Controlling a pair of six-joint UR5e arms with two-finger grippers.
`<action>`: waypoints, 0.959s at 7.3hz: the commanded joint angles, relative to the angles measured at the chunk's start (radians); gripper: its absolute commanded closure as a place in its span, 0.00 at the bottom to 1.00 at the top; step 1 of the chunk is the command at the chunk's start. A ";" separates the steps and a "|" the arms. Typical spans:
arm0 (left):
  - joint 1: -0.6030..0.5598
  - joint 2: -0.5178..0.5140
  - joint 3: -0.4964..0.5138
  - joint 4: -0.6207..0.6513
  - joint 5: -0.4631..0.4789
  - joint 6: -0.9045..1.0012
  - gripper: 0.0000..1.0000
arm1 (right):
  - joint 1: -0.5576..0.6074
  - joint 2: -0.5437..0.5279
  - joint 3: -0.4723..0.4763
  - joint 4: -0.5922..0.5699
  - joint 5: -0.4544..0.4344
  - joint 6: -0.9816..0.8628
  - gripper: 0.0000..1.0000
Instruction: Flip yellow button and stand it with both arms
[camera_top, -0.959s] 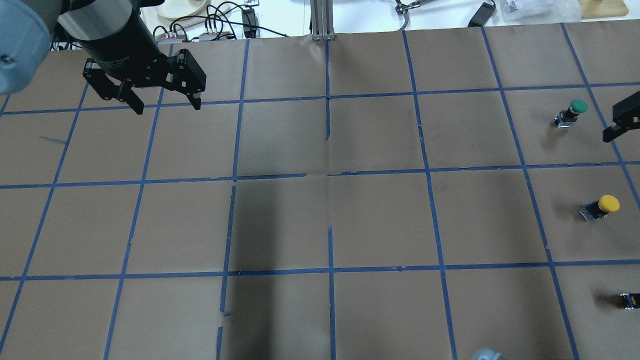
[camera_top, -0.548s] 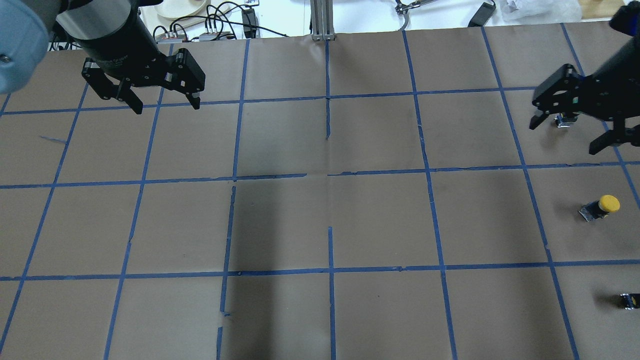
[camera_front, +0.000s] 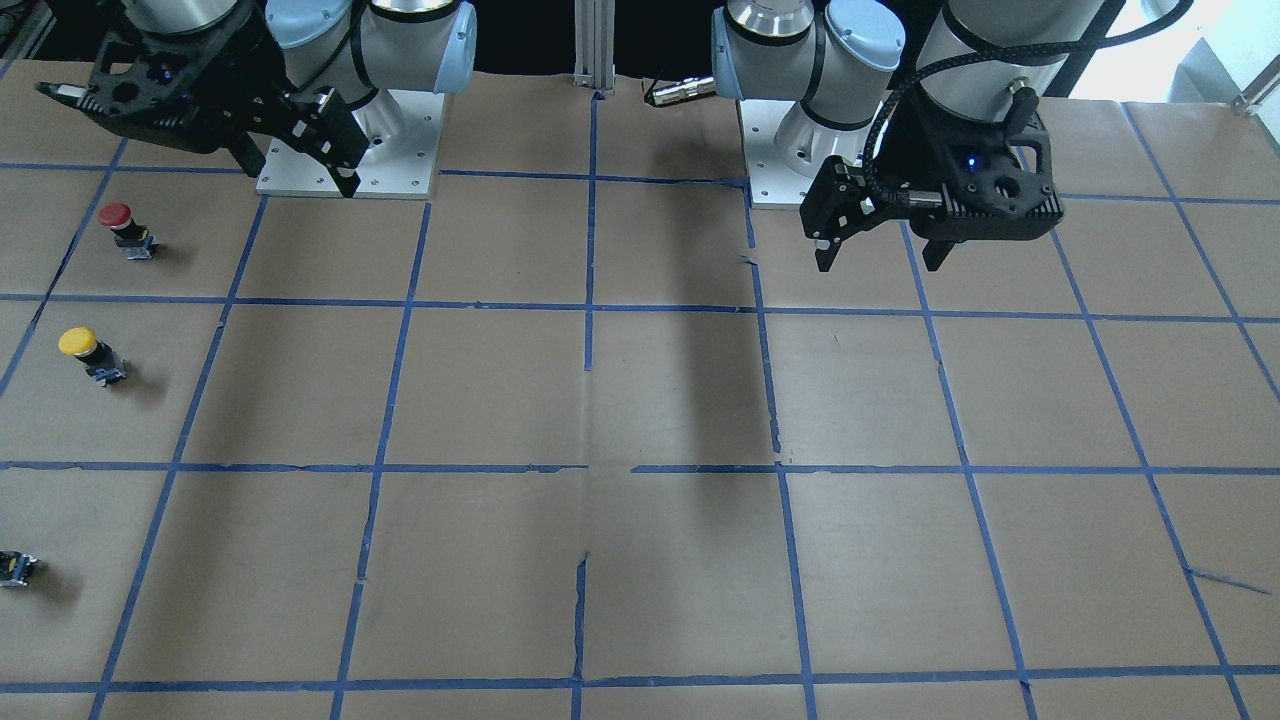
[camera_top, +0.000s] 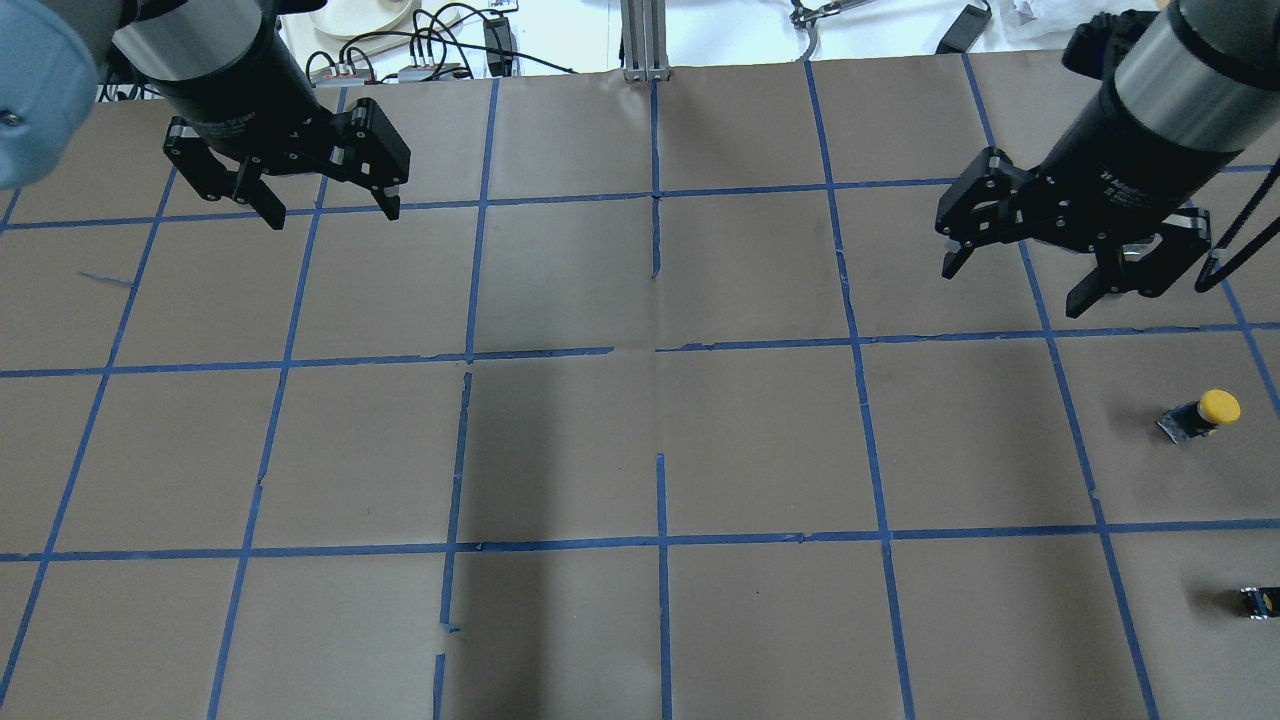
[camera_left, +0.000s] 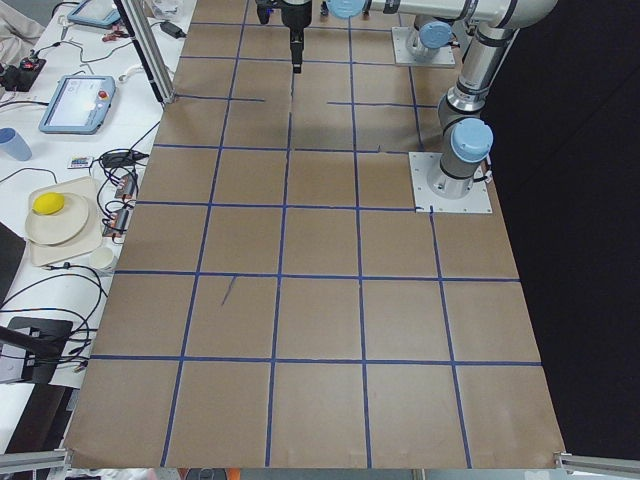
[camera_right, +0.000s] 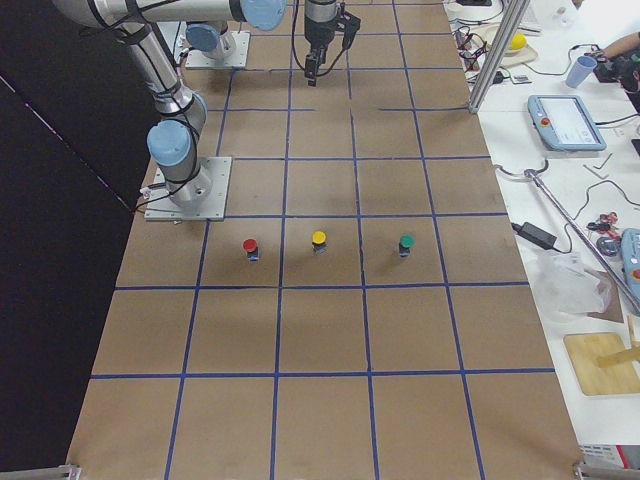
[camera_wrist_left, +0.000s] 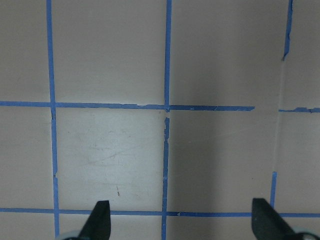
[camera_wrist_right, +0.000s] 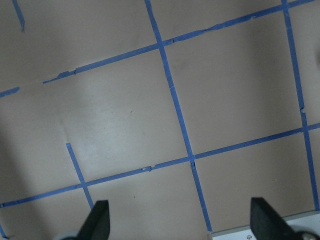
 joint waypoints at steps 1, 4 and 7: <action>0.004 -0.001 -0.002 0.000 -0.003 0.000 0.00 | 0.046 0.013 0.012 -0.012 -0.035 -0.018 0.00; 0.004 0.001 -0.001 0.000 -0.003 0.000 0.00 | 0.020 0.025 0.013 -0.008 -0.065 -0.020 0.00; 0.004 -0.001 0.001 0.000 -0.003 0.000 0.00 | -0.005 0.021 0.010 -0.005 -0.062 -0.006 0.00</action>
